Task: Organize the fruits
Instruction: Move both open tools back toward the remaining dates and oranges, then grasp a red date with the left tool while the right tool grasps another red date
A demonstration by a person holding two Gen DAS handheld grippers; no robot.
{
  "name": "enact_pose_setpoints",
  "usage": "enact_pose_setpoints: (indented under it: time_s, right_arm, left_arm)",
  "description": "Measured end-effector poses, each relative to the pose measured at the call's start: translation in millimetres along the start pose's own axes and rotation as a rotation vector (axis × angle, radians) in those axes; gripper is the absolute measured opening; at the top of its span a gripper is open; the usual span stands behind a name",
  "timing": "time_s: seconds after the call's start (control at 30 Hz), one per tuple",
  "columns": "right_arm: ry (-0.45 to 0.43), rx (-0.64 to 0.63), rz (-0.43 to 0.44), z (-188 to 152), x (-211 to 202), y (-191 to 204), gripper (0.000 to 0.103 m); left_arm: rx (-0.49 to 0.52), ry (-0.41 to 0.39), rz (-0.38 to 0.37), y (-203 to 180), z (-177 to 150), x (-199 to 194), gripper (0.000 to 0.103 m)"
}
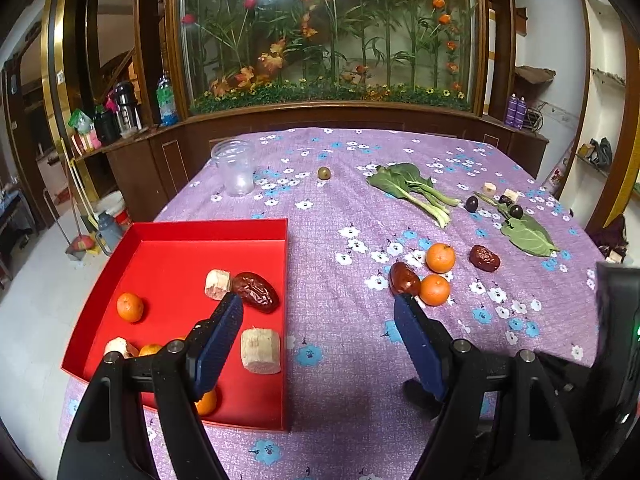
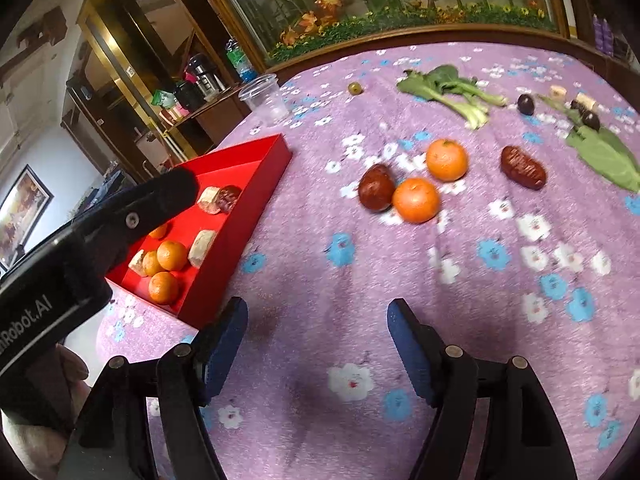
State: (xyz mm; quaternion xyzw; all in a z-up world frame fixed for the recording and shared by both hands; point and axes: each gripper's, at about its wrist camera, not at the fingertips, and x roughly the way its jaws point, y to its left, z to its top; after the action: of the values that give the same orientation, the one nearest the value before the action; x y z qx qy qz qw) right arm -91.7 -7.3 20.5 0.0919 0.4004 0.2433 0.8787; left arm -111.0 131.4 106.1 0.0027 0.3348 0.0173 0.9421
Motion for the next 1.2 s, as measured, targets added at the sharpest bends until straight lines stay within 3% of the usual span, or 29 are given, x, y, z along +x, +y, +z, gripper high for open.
enact_pose_setpoints:
  time_s: [0.13,0.23,0.33,0.43,0.57,0.77,1.07,1.13,1.2]
  right_arm:
    - [-0.061,-0.007,-0.077,10.3,-25.9,-23.2,0.077]
    - [-0.109,0.010,-0.183,21.7,-53.1,-56.7,0.077]
    - [-0.137,0.036,-0.290,34.4,-73.9,-88.7,0.077]
    - [-0.157,0.067,-0.344,48.6,-88.4,-111.9,0.077]
    - [-0.155,0.057,-0.336,63.8,-76.4,-115.6,0.077]
    - [-0.105,-0.016,-0.316,82.4,-23.8,-103.7,0.077]
    - [-0.072,-0.049,-0.337,87.8,10.2,-108.1,0.077]
    - [-0.073,-0.052,-0.337,86.6,12.1,-110.4,0.077]
    - [-0.074,-0.051,-0.335,86.0,13.7,-112.4,0.077]
  left_arm:
    - [-0.078,0.006,-0.031,13.7,2.6,-1.7,0.077]
    - [-0.128,0.012,-0.050,25.1,4.8,-0.9,0.077]
    - [-0.176,0.033,-0.100,32.6,7.4,5.4,0.077]
    - [-0.209,0.063,-0.156,33.2,11.1,13.9,0.078]
    - [-0.213,0.103,-0.228,23.9,18.0,27.5,0.078]
    - [-0.166,0.153,-0.298,1.4,25.4,57.2,0.082]
    - [-0.129,0.276,-0.280,-28.6,15.7,111.2,0.082]
    - [-0.109,0.280,-0.263,-33.5,14.6,119.9,0.076]
    - [-0.099,0.299,-0.272,-37.0,14.8,129.8,0.050]
